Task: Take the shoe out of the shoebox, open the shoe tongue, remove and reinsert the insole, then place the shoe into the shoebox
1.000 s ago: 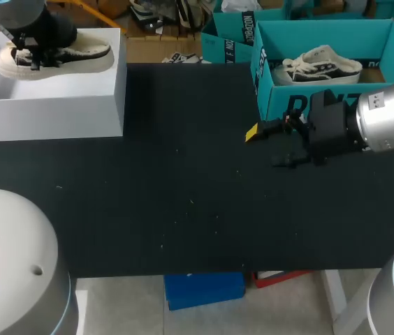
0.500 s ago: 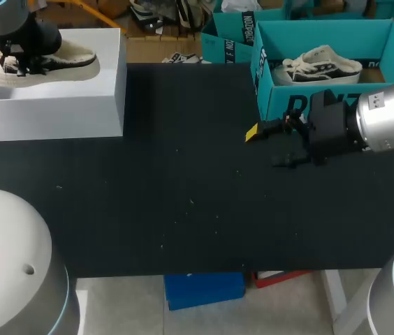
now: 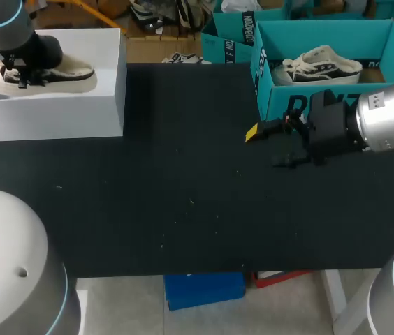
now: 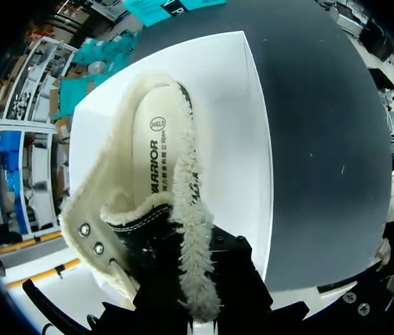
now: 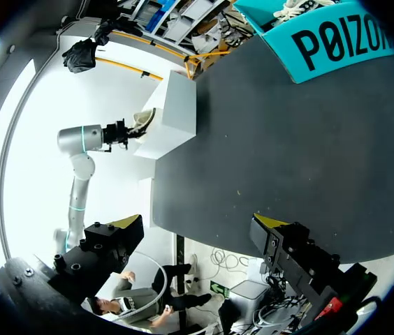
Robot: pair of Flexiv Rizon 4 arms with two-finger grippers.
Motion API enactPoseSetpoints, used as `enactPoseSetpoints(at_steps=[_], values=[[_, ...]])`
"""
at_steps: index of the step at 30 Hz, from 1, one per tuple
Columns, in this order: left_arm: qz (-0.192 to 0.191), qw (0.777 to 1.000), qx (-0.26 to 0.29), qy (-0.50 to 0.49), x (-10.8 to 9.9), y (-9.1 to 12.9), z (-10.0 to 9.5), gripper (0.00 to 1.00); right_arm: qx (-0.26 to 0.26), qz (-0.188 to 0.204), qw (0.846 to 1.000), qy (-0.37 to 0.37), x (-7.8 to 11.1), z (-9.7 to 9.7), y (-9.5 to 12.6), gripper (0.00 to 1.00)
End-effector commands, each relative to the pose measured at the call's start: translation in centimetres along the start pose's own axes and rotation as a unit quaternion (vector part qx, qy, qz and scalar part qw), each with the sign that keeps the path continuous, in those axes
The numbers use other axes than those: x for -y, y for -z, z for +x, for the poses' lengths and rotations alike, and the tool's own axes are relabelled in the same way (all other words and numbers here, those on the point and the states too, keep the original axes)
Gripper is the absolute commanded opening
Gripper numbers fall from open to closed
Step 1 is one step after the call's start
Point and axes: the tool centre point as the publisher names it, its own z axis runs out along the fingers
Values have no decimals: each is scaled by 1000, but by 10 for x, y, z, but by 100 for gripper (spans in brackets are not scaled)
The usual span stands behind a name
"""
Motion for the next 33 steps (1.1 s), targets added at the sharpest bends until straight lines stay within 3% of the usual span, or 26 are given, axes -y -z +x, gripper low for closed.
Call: enactPoseSetpoints(at_steps=[1,30,31,32,33], values=[[2,1000,-8,1,1,-13,-6,0,0,0,1000,0,0,0,-1,100],[-10,998,-63,10,-1,-60,10,0,0,0,1000,0,0,0,-1,100],[-11,998,-66,9,-1,-61,11,8,0,0,1000,0,0,0,-1,100],[-13,998,-69,8,-1,-62,11,25,0,0,1000,0,0,0,-1,100],[-14,997,-71,7,-1,-62,11,30,0,0,1000,0,0,0,-1,100]])
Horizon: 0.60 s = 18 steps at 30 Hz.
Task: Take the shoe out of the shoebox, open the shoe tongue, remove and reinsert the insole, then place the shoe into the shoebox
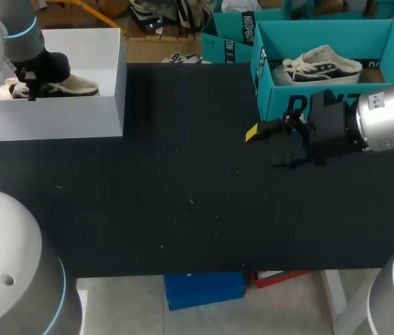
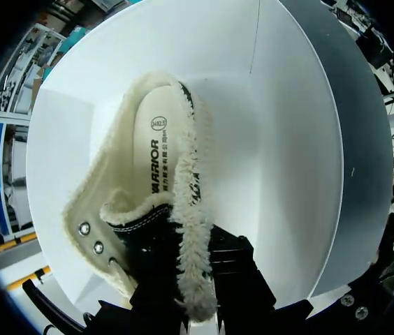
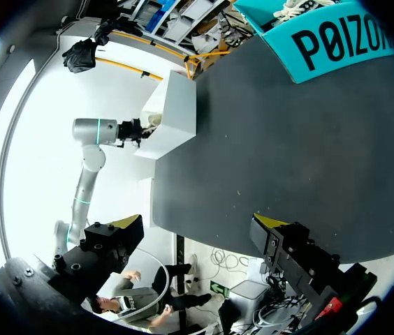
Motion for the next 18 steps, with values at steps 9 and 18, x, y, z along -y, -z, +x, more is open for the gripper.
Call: enactPoseSetpoints(at_steps=[9,18], values=[[-5,999,-33,-5,1,12,-9,97,0,0,1000,0,0,0,-1,100],[-7,999,-45,-6,7,46,-22,82,0,0,1000,0,0,0,-1,100]])
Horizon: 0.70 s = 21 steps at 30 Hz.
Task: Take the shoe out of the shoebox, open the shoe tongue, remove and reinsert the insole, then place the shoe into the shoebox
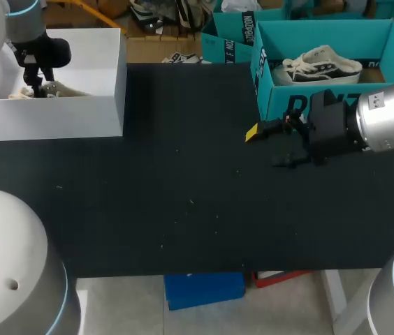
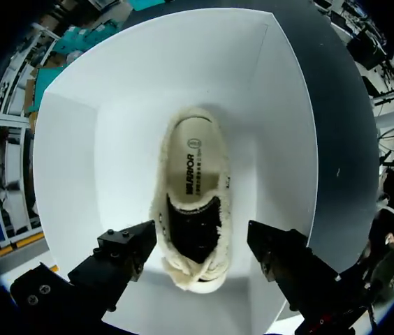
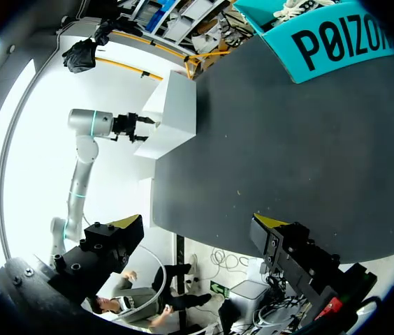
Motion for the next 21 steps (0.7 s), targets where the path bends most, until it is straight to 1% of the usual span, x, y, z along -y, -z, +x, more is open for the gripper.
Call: enactPoseSetpoints(at_steps=[1,2,3,4,5,7,8,9,10,13,14,15,16,17,18,20,21], values=[[-9,1000,-11,2,2,22,-5,82,0,0,1000,0,0,0,-1,100],[-15,1000,-12,7,2,27,-6,82,0,0,1000,0,0,0,-1,100],[-15,1000,-12,7,2,27,-6,82,0,0,1000,0,0,0,-1,100],[-24,999,-15,22,3,39,-9,83,0,0,1000,0,0,0,-1,100],[-31,999,-12,29,4,44,-10,82,0,0,1000,0,0,0,-1,100],[-33,998,-22,46,6,55,-11,84,0,0,1000,0,0,0,-1,100],[-40,997,-25,61,8,63,-12,82,0,0,1000,0,0,0,-1,100],[-39,997,-24,70,10,69,-13,82,0,0,1000,0,0,0,-1,100],[-34,996,-34,78,12,75,-12,83,0,0,1000,0,0,0,-1,100],[-19,993,-52,106,20,92,-8,92,0,0,1000,0,0,0,-1,100],[-15,990,-56,125,23,95,-7,92,0,0,1000,0,0,0,-1,100],[-3,988,-63,139,27,100,-4,93,0,0,1000,0,0,0,-1,100],[0,984,-80,158,31,103,-1,95,0,0,1000,0,0,0,-1,100],[3,980,-71,185,36,105,1,97,0,0,1000,0,0,0,-1,100],[3,974,-75,215,40,106,3,100,0,0,1000,0,0,0,-1,100],[7,962,-84,259,49,108,9,100,0,0,1000,0,0,0,-1,100],[5,959,-70,276,54,108,13,100,0,0,1000,0,0,0,-1,100]])
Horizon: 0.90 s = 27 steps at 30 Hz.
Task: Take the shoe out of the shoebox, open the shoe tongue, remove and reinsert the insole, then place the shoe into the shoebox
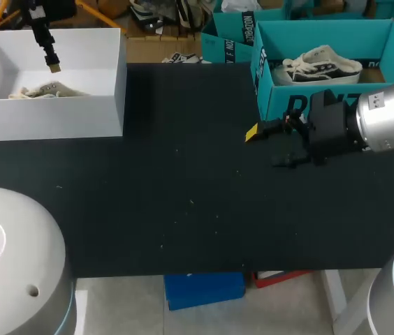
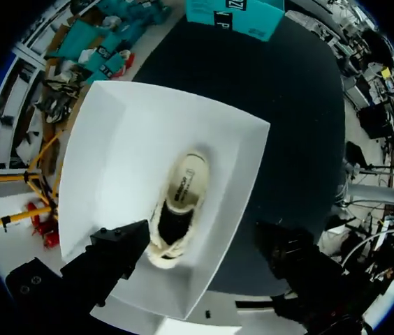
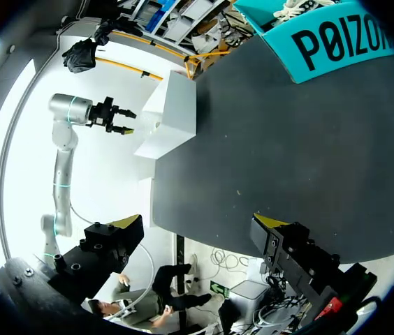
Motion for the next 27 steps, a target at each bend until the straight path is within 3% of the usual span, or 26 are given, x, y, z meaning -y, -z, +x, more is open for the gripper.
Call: enactPoseSetpoints(at_steps=[1,5,10,19,27], values=[[6,995,4,97,12,0,18,100,0,0,1000,0,0,0,-1,100],[-4,990,15,142,20,-13,43,100,0,0,1000,0,0,0,-1,100],[13,980,23,197,30,-18,64,100,0,0,1000,0,0,0,-1,100],[14,970,1,244,40,-24,97,100,0,0,1000,0,0,0,-1,100],[14,970,1,244,40,-24,97,100,0,0,1000,0,0,0,-1,100]])
